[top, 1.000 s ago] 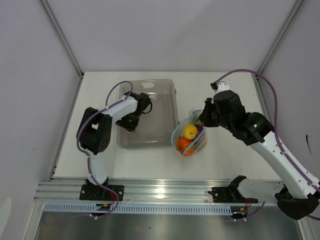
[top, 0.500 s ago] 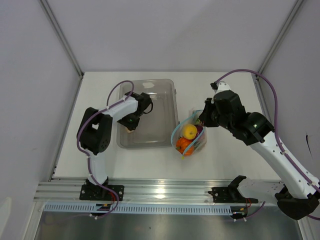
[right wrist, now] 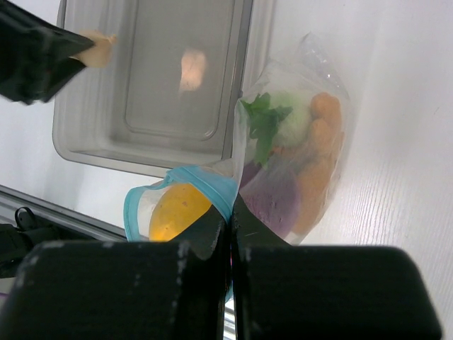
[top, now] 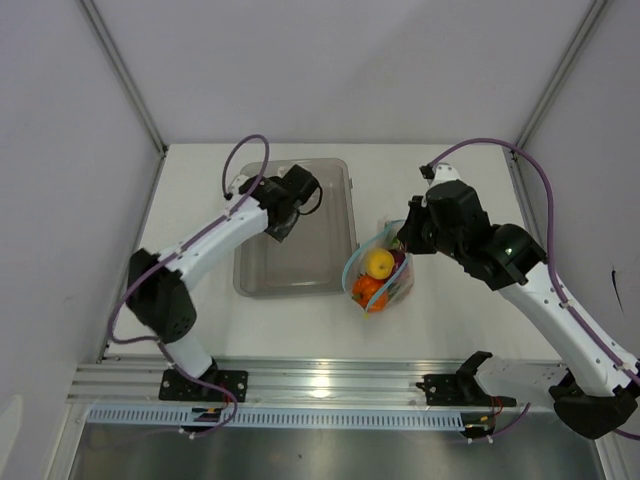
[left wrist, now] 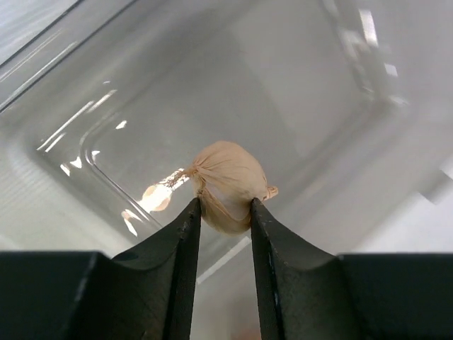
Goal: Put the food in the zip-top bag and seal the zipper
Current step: Pick up the fake vegetable from the bin.
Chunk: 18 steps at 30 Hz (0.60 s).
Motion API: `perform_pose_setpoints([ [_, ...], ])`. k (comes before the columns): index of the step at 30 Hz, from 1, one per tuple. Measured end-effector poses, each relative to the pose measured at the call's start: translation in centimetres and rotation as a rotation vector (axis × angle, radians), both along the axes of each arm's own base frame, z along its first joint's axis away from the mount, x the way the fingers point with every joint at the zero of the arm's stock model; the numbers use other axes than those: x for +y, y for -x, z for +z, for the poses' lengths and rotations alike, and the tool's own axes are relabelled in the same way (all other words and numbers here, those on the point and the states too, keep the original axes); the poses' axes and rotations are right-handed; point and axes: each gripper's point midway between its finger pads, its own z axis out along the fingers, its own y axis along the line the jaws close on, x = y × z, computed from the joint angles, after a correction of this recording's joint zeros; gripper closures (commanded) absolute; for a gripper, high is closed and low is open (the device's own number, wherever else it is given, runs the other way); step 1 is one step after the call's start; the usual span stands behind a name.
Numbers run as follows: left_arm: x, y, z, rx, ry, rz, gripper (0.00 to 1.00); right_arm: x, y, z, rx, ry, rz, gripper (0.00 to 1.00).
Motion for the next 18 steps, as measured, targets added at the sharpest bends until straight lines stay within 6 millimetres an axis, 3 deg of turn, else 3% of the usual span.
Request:
perform_pose_setpoints([
  [6, -2.0, 1.7, 9.4, -0.247, 0.123, -0.232, 0.64, 0.3, -0.4, -0.6, 0.013, 0.012, -0.003, 1.00],
  [9, -3.1, 3.3, 12.5, -0.360, 0.210, -0.381, 0.62, 0.4, -0.5, -0.7, 0.020, 0.015, -0.005, 1.00],
  [12, -5.7, 4.8, 14.3, -0.484, 0.298, -0.571, 0.61, 0.4, -0.7, -0.6, 0.019, 0.016, -0.010, 1.00],
  [18, -11.8, 8.5, 15.6, -0.583, 0.392, -0.931, 0.60, 0.5, -0.9, 0.2, 0.007, 0.005, -0.014, 1.00],
])
